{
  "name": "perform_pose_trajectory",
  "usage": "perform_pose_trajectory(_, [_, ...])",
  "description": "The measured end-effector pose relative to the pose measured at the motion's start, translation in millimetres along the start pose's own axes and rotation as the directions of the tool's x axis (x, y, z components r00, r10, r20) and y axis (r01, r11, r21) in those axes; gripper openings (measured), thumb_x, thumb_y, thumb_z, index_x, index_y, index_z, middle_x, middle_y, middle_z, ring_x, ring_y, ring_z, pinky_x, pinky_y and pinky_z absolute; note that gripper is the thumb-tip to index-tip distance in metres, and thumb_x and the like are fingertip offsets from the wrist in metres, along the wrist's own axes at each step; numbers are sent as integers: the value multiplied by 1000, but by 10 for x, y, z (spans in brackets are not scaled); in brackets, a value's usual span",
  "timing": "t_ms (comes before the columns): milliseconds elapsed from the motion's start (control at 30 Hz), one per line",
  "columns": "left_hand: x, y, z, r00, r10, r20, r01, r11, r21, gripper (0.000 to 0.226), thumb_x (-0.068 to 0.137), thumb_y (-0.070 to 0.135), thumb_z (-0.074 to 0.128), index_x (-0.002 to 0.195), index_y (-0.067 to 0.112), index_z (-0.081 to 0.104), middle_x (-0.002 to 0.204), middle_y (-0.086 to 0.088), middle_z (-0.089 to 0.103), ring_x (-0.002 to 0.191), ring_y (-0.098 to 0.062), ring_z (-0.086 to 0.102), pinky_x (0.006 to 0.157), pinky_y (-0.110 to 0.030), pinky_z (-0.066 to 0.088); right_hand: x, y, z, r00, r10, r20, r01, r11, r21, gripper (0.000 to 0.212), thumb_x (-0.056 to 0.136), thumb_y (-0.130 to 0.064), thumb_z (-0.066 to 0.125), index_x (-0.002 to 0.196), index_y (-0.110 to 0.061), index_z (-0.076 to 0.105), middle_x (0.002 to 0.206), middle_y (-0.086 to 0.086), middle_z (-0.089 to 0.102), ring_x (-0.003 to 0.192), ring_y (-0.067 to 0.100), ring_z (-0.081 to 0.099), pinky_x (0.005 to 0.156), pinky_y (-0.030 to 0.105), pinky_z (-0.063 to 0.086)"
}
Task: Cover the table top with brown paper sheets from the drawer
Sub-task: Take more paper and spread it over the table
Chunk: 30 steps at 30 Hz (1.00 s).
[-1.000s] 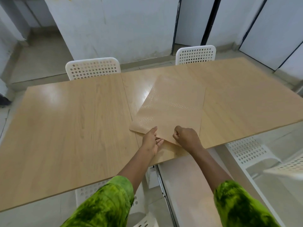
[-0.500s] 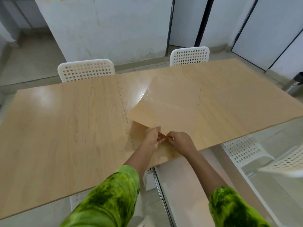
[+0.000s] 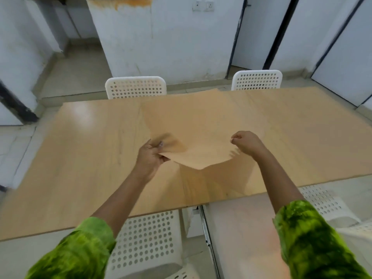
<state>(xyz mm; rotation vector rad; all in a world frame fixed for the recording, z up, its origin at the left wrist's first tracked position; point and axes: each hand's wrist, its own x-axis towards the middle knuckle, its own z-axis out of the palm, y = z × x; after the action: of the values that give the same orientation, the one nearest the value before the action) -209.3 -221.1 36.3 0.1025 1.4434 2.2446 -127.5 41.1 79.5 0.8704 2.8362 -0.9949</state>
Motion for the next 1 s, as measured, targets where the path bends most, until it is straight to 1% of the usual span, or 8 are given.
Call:
perform_pose_trajectory(100, [-240,434,-564,998,34,58,-36,999,39,28,72,6,59,97,10,71,93,-15,74,88,-26,71,70,-32,59,63,-84,76,996,89,21,-89,996,17,48,94,-27,48,135,-2,44,143,17,43,131,32,41,105,37,34])
perform_pose_trajectory(267, [-617,969,-1568,1000,9,10,-10,988,152,38,90,3,41,86,16,77,84,-11,76,73,-17,73,62,-25,59,-73,-305,468,965,232,121,-251,954,167,71,93,-44,48,144,0,24,149,20,31,133,38,34,106,45,33])
perform_pose_trajectory(333, [-747,1126,-1945,1000,-2,-4,3,984,176,42,92,3,40,82,19,78,80,-7,76,68,-14,73,59,-23,58,-208,-452,704,953,241,183,-289,904,316,61,92,-37,52,135,4,39,121,17,52,103,32,51,85,39,40])
perform_pose_trajectory(433, [-877,1359,-2438,998,-13,-57,24,978,206,42,91,5,42,78,22,78,77,-4,76,65,-12,72,58,-23,58,-420,-644,1037,940,274,201,-340,741,580,30,88,-17,60,113,-1,59,87,6,54,72,20,49,70,33,39])
perform_pose_trajectory(500, [-963,1505,-2777,996,-16,-91,35,976,214,29,86,10,48,87,18,76,81,-4,76,69,-14,72,62,-25,59,-575,-842,1243,944,280,177,-323,657,682,6,87,-7,59,92,-10,62,84,4,55,69,16,48,62,30,39])
perform_pose_trajectory(600, [-987,1646,-3203,986,-15,-163,55,968,245,20,90,9,49,104,15,63,85,0,75,71,-13,72,62,-27,59,-709,-1104,1540,961,247,126,-257,621,740,23,87,-2,56,69,-16,56,74,-1,52,65,13,45,57,26,34])
perform_pose_trajectory(833, [-805,1579,-3645,967,-32,-252,100,960,262,45,87,-7,48,127,12,45,107,-5,63,91,-20,61,75,-35,52,-802,-1375,2084,926,375,37,-248,534,808,26,86,0,58,66,-17,58,75,-4,56,69,12,47,57,22,37])
perform_pose_trajectory(1000, [-621,1319,-3754,933,-81,-350,251,843,476,65,82,-9,56,139,9,33,121,-13,55,100,-27,58,79,-39,49,-640,-1366,2306,896,443,30,-300,554,777,28,85,4,55,65,-16,58,78,0,58,73,14,51,64,20,44])
